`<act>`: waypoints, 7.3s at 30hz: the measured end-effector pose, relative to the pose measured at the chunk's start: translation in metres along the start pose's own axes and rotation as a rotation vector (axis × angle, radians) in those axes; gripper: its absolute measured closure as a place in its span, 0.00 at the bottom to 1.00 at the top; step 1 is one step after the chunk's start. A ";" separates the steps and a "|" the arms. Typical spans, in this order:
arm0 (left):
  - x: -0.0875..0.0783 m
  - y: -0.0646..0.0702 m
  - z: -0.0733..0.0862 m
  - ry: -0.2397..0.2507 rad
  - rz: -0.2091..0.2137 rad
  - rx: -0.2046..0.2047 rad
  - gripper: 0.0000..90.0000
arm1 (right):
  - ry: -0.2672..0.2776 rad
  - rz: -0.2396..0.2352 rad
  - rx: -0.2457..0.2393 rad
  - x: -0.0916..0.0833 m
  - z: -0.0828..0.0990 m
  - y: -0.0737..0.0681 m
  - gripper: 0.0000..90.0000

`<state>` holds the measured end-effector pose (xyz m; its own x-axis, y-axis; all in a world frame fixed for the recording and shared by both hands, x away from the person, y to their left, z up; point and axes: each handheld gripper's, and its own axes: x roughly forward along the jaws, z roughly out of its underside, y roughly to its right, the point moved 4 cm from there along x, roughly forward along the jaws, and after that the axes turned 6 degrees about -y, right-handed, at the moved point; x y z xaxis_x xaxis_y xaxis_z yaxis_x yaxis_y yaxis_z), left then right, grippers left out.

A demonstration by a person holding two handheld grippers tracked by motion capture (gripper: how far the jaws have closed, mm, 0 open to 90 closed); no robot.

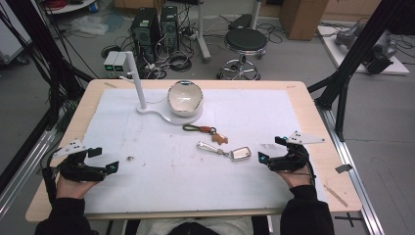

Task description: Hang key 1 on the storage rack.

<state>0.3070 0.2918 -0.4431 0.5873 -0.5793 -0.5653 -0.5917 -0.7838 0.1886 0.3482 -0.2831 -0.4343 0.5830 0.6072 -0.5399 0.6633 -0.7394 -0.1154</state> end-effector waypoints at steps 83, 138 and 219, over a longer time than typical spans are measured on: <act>-0.004 -0.005 0.003 0.035 0.013 0.002 0.03 | -0.379 -0.067 -0.245 0.133 -0.115 -0.048 0.01; -0.003 -0.004 0.002 0.055 0.030 0.003 0.03 | -0.570 -0.152 -0.560 0.212 -0.104 -0.057 0.82; -0.004 -0.008 0.000 0.095 0.059 -0.027 0.03 | -0.334 -0.218 -0.522 0.178 -0.297 -0.151 0.82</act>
<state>0.3089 0.3001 -0.4426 0.6027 -0.6419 -0.4740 -0.6120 -0.7531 0.2415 0.4915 0.0230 -0.2652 0.2884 0.5418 -0.7895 0.9393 -0.3202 0.1234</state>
